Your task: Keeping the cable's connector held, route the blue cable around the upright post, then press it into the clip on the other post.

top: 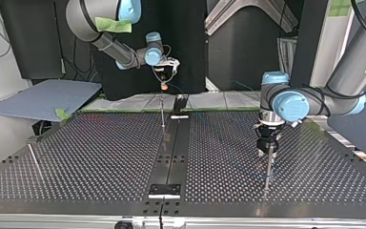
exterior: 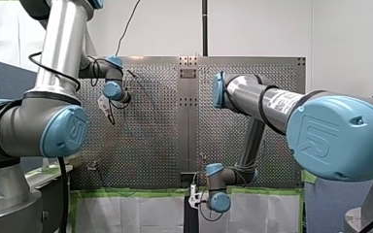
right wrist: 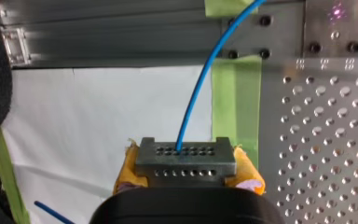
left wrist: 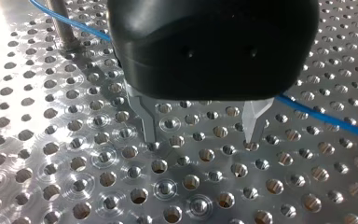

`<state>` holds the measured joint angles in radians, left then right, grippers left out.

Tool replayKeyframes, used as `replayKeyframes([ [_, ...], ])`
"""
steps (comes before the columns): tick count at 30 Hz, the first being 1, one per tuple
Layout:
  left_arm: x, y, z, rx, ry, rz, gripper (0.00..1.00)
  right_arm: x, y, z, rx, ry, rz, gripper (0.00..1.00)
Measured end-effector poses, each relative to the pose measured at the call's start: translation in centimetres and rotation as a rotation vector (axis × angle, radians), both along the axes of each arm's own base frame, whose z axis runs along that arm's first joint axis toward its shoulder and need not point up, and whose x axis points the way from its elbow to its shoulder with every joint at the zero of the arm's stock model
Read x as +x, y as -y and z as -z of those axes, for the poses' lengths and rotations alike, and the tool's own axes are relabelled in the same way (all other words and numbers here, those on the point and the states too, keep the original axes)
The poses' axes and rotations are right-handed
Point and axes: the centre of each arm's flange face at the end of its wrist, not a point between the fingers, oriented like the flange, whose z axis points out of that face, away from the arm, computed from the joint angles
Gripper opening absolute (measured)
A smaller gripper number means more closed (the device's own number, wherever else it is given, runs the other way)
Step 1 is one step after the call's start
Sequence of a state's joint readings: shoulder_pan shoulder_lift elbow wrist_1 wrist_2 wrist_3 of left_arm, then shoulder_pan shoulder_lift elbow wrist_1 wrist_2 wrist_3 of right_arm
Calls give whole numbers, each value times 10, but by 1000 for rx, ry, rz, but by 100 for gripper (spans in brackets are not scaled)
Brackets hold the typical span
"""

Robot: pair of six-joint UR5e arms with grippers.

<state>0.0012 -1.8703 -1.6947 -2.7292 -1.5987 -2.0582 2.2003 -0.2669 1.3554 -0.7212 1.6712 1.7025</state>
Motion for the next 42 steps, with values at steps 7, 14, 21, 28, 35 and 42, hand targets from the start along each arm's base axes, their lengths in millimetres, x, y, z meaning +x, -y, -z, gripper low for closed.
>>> replayKeyframes([
  [7,0,0,0,-3,0,0,88,-14,-1,6,7,-6,21,0],
  [14,0,0,0,-6,0,-1,88,-26,-9,-1,-18,5,32,0],
  [21,-1,2,0,-8,-1,2,88,-32,-8,-30,-89,11,64,0],
  [28,-2,5,0,-9,-5,-2,88,-32,-13,-62,-158,27,78,0],
  [35,-4,9,1,-10,-11,-6,88,-32,-21,-96,-225,55,85,0],
  [42,-5,13,1,-15,-12,0,88,-37,-27,-126,-278,97,97,0],
])
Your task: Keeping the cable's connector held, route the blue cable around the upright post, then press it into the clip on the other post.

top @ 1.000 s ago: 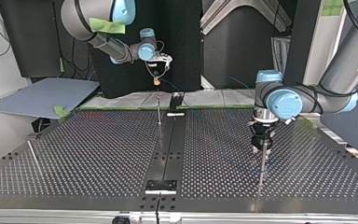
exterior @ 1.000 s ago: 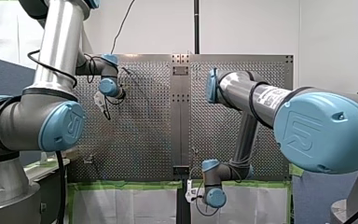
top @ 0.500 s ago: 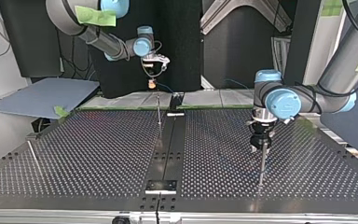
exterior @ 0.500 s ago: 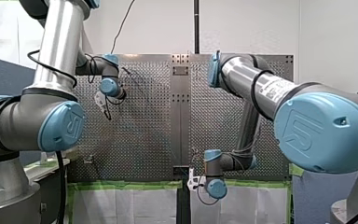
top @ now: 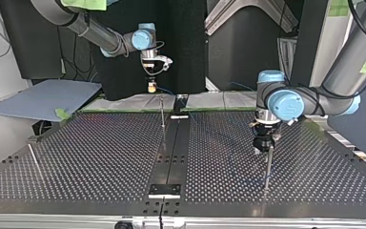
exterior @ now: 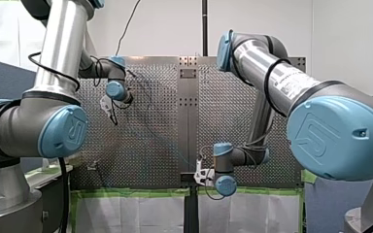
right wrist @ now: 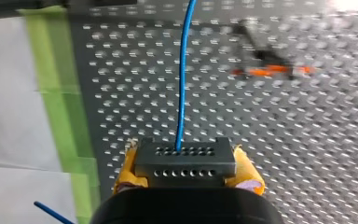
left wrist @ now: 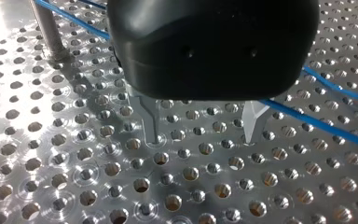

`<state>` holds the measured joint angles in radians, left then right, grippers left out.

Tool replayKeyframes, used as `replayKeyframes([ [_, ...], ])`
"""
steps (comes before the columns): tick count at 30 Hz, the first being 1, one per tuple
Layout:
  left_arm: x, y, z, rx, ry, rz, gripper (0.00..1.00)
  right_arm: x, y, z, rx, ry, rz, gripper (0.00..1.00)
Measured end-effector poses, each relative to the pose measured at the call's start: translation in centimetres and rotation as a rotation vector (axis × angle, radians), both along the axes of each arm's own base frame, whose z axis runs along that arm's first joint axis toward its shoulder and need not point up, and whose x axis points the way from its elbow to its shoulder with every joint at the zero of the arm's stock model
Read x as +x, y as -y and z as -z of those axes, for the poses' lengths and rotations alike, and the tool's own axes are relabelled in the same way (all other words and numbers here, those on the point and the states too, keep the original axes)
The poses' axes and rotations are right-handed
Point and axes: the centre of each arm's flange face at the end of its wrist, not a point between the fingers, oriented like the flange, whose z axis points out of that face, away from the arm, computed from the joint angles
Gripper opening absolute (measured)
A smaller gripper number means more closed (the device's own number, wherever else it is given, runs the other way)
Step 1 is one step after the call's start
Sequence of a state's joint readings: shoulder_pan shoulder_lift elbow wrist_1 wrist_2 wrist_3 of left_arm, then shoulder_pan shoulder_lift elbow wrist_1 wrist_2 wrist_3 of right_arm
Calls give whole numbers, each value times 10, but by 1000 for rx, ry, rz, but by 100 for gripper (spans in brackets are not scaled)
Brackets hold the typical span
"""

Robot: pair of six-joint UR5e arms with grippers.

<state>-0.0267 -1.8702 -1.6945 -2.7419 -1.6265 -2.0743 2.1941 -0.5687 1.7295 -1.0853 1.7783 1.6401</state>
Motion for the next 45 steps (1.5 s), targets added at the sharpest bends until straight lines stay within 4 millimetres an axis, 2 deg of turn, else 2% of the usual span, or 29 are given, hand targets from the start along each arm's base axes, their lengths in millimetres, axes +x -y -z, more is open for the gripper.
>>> replayKeyframes([
  [8,-1,2,0,-1,-1,-1,88,-8,-7,-33,-60,45,16,0],
  [12,-3,4,1,1,-8,-13,88,-14,-14,-40,-76,56,28,0],
  [22,-6,4,3,3,-26,-50,88,-42,-44,-21,-10,8,40,0],
  [28,-10,10,4,-15,-42,-43,93,-64,-73,4,59,-45,46,0],
  [29,-10,11,4,-21,-44,-40,100,-69,-80,10,73,-57,48,0],
  [33,-13,16,5,-57,-54,-33,100,-81,-97,20,107,-85,50,0],
  [38,-15,17,7,-100,-65,-46,100,-85,-102,22,110,-89,51,0],
  [45,-19,13,9,-151,-88,-99,100,-83,-95,18,73,-59,50,0],
])
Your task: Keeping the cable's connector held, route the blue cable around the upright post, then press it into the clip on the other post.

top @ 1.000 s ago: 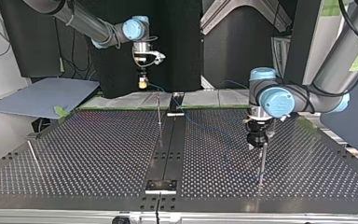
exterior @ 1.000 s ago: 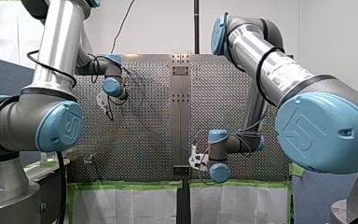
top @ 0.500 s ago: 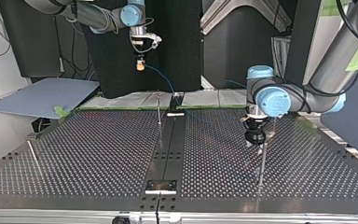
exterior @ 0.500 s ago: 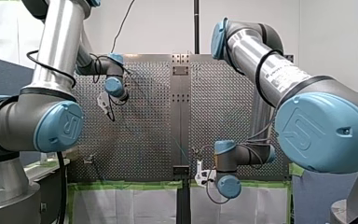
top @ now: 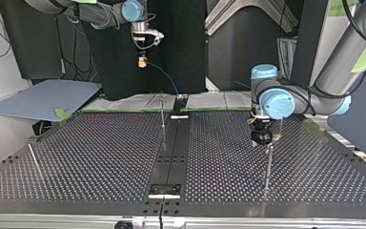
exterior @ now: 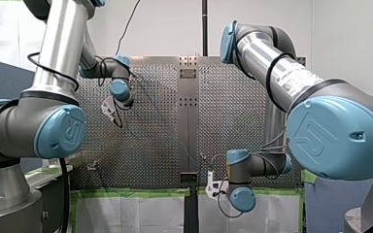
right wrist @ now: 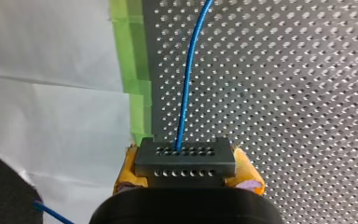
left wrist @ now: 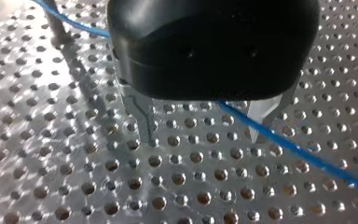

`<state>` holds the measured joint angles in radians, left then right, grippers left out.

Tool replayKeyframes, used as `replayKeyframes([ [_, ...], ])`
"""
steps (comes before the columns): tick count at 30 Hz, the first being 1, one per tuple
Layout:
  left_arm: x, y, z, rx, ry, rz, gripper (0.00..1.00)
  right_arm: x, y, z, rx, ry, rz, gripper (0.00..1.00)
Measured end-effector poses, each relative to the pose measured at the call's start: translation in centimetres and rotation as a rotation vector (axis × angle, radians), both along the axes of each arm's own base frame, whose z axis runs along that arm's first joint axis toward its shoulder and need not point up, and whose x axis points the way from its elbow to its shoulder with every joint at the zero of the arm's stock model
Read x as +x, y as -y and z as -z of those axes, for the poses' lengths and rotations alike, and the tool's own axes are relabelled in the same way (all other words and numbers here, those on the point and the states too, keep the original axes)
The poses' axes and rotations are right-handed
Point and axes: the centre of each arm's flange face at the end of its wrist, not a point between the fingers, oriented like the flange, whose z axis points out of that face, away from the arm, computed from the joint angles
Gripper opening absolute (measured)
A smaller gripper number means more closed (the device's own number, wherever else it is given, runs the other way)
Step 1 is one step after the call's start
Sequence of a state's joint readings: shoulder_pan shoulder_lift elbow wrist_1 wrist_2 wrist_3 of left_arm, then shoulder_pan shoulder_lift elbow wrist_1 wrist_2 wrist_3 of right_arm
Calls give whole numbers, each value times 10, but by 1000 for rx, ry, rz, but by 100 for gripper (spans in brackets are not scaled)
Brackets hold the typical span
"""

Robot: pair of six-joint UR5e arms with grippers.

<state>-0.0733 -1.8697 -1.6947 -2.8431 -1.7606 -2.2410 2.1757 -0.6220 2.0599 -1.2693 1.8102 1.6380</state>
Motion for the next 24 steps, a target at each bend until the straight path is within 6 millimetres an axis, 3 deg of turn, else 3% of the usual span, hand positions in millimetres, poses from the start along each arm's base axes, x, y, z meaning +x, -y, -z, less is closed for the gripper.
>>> replayKeyframes([
  [24,-11,0,12,-234,-36,-46,100,6,6,-3,-21,14,-24,0],
])
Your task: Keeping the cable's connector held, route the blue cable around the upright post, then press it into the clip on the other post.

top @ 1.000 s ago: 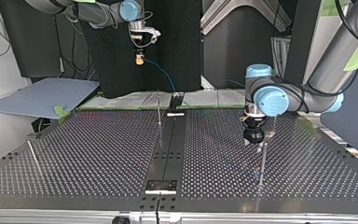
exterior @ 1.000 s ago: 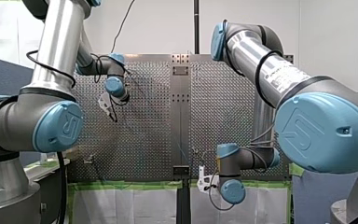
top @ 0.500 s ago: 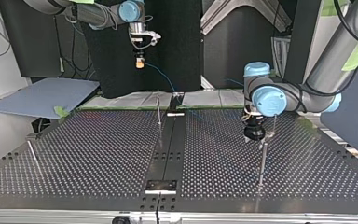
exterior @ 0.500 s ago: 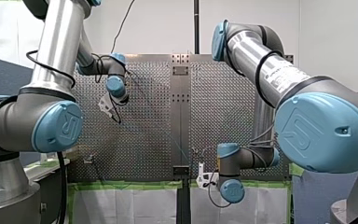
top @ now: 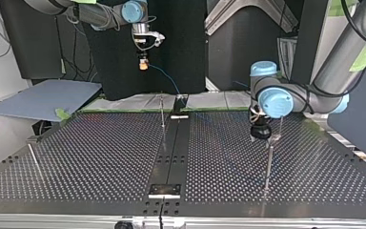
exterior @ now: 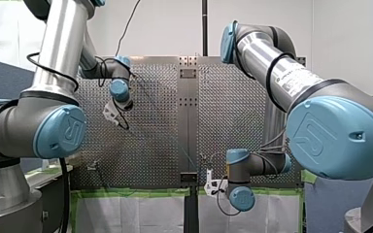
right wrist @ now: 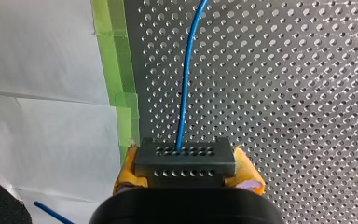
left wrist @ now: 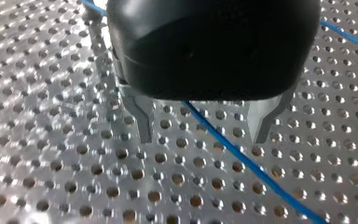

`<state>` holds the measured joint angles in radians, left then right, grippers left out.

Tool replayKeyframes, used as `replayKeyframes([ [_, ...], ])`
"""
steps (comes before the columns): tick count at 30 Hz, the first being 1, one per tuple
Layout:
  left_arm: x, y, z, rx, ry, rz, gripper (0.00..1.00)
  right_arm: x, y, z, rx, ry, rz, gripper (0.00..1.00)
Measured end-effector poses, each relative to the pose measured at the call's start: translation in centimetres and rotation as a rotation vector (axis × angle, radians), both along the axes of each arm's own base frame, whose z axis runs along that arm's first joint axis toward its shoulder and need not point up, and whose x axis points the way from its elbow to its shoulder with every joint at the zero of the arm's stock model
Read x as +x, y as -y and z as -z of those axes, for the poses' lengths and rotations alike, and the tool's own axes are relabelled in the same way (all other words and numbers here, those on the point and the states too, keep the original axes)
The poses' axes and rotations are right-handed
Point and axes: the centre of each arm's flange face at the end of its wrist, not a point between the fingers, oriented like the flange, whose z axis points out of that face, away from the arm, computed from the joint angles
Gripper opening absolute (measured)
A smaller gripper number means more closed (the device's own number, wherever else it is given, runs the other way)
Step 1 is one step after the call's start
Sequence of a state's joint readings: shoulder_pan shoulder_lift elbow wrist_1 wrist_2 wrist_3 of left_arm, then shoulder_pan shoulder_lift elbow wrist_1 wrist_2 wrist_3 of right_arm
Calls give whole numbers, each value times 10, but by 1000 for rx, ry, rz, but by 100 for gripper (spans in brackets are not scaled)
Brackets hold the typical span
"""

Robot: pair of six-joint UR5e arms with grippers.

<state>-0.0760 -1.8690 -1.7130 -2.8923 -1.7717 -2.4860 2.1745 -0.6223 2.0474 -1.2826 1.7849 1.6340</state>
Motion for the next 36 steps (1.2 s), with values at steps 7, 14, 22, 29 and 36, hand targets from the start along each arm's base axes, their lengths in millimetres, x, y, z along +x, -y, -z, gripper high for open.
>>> replayKeyframes([
  [7,-4,-6,6,-57,-6,-37,100,0,0,0,-1,-2,-1,0],
  [14,-5,-13,2,-78,-1,-67,100,0,0,0,1,-6,-4,0],
  [22,-16,-33,-7,-103,46,-115,100,0,0,0,0,-7,-7,0],
  [29,-26,-39,-15,-97,62,-133,100,1,-1,1,1,-8,-12,0],
  [36,-33,-38,-29,-76,74,-131,100,1,-1,1,2,-8,-13,0],
])
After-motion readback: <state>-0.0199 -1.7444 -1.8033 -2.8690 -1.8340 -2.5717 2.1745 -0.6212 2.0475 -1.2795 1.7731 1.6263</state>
